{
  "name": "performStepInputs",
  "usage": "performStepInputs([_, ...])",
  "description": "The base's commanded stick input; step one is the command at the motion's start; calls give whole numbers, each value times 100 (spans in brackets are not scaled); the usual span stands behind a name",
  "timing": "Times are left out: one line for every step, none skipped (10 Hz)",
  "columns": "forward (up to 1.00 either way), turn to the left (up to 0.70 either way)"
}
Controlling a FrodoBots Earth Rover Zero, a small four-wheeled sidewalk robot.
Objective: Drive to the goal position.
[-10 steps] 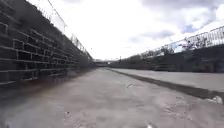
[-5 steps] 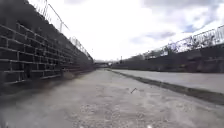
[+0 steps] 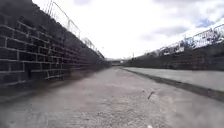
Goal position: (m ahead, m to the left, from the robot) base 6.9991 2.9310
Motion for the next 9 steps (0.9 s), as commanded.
performStepInputs([100,24])
performStepInputs([100,0])
performStepInputs([100,0])
performStepInputs([100,0])
performStepInputs([100,0])
performStepInputs([100,0])
performStepInputs([100,0])
performStepInputs([100,0])
performStepInputs([100,0])
